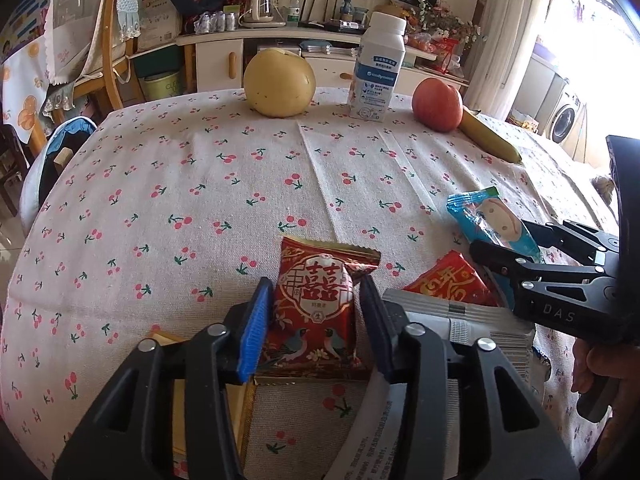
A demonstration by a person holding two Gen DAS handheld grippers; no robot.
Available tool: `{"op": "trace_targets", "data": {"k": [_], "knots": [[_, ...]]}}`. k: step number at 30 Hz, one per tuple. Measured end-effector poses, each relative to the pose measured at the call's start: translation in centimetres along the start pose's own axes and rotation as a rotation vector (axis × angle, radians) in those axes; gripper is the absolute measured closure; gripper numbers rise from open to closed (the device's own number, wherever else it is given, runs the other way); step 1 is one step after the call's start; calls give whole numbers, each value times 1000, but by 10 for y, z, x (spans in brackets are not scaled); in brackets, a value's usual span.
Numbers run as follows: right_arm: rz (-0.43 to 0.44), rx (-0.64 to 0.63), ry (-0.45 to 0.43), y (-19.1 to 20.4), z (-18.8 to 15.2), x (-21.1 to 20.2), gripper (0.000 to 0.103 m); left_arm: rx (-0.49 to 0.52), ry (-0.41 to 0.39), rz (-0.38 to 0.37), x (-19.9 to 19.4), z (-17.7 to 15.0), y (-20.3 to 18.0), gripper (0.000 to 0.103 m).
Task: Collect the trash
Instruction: 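Carry both packets to the pink bucket and open both grippers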
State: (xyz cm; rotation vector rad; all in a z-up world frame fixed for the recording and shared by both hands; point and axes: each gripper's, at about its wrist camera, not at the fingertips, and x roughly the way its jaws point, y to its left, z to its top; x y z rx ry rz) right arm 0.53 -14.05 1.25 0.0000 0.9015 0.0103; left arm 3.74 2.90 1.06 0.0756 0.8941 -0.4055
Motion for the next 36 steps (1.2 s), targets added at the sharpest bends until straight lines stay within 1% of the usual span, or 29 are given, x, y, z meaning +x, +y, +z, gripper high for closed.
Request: {"op": "trace_targets", "data": {"k": [4, 8, 14, 20, 23, 26, 36], "knots": [[2, 20, -17, -3, -1, -2, 50, -11, -4, -11, -2, -1, 3, 64], [11, 47, -49, -5, -2, -8, 59, -14, -10, -16, -4, -2, 5, 65], [19, 99, -102, -11, -5, -21, 61, -46, -46, -41, -18, 1, 12, 65], [56, 172, -176, -18, -6, -43, 61, -89, -92, -73, -37, 6, 25, 65], [70, 188, -190, -16, -6, -50, 61, -103, -110, -83, -45, 6, 32, 65], [81, 192, -194, -9, -6, -56, 61, -119, -125, -90, -53, 5, 40, 65], [126, 146, -226, 42, 7, -80, 60, -162, -182, -76, -85, 1, 74, 65]]}}
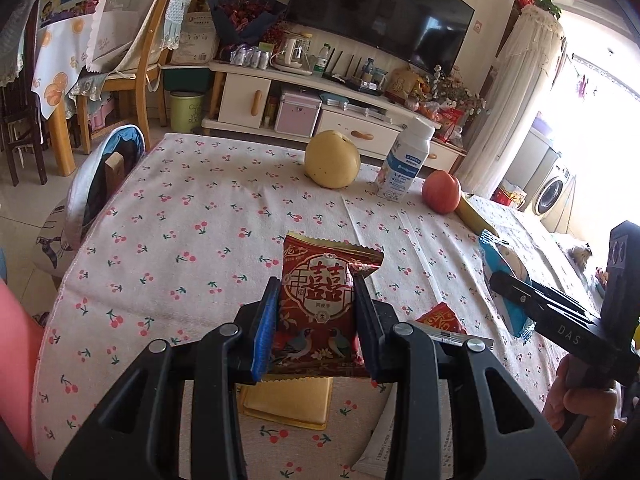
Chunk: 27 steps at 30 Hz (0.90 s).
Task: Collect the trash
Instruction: 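Carry both packets to the pink bucket and open both grippers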
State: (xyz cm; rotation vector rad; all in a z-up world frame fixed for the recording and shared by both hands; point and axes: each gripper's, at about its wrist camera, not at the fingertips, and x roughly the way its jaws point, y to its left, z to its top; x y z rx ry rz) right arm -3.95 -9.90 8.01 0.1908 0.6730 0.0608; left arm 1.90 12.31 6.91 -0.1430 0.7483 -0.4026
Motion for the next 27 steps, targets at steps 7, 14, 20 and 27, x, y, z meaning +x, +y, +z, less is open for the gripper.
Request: {"op": "trace_targets", "data": {"k": [7, 14, 20, 27], "knots": [[62, -43, -14, 50, 7, -10, 60, -45, -57, 16, -26, 7, 27, 65], [148, -101, 0, 117, 12, -5, 60, -108, -111, 56, -50, 12, 64, 65], [257, -176, 25, 187, 12, 3, 60, -171, -161, 113, -75, 16, 102, 65], [373, -290, 47, 283, 3, 12, 60, -309, -212, 241, -109, 13, 170, 65]]}}
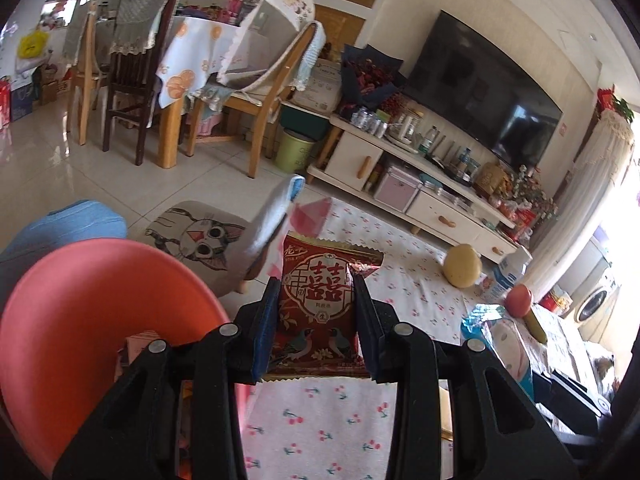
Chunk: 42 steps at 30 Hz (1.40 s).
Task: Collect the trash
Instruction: 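Carry both packets to the pink bucket and open both grippers, then move both tools back over the table toward the white paper packet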
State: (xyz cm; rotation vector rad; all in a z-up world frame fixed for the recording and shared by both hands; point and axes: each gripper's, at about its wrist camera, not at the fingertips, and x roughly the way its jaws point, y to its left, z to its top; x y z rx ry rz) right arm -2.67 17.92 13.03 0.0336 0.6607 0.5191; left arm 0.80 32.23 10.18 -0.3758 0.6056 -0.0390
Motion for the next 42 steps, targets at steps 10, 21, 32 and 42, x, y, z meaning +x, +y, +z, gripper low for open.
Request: {"op": "trace_targets", "data": {"k": [10, 21, 32, 42], "knots": [[104, -111, 57, 85, 10, 59, 60, -221, -12, 196, -13, 19, 102, 65], [90, -152, 85, 108, -3, 84, 32, -341, -25, 302, -15, 25, 143, 39], [-70, -141, 32, 73, -17, 40, 14, -261, -184, 214, -29, 28, 113, 16], [-123, -70, -46, 35, -47, -10, 8, -198, -293, 81, -36, 26, 72, 5]]}}
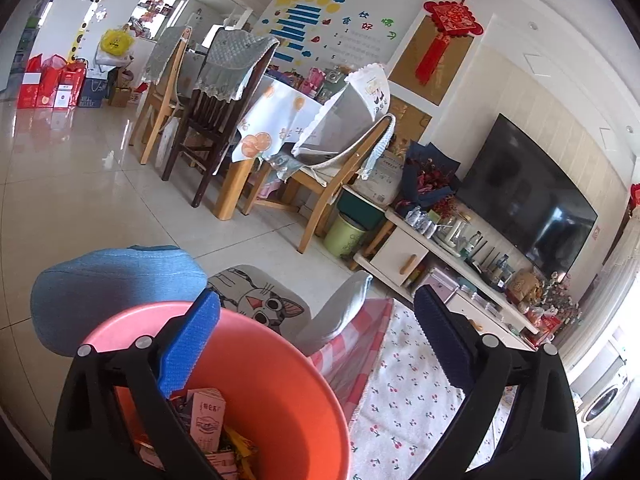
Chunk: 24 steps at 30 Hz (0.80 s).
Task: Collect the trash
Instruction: 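Move both tools back over the table toward the white paper packet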
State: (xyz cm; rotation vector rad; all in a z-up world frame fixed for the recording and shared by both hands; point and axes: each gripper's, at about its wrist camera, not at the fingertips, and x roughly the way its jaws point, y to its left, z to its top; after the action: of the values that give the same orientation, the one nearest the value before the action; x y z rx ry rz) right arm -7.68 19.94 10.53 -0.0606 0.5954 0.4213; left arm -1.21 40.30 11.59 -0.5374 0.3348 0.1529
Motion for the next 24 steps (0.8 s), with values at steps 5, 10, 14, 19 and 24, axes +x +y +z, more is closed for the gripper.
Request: {"op": "trace_targets", "data": {"k": [5, 10, 14, 19, 24], "knots": [[-74, -56, -50, -9, -14, -28, 5, 29, 68, -37, 3, -11, -20, 5], [-120, -62, -52, -24, -27, -47, 5, 78, 127, -44, -1, -24, -40, 5], [-140, -32, -58, -40, -38, -61, 5, 127, 168, -56, -2, -38, -58, 5], [-162, -4, -43, -58, -52, -69, 5, 210, 168, -76, -12, -53, -84, 5], [-170, 27, -36, -78, -62, -77, 5, 286, 139, -85, -24, -65, -105, 5]]}}
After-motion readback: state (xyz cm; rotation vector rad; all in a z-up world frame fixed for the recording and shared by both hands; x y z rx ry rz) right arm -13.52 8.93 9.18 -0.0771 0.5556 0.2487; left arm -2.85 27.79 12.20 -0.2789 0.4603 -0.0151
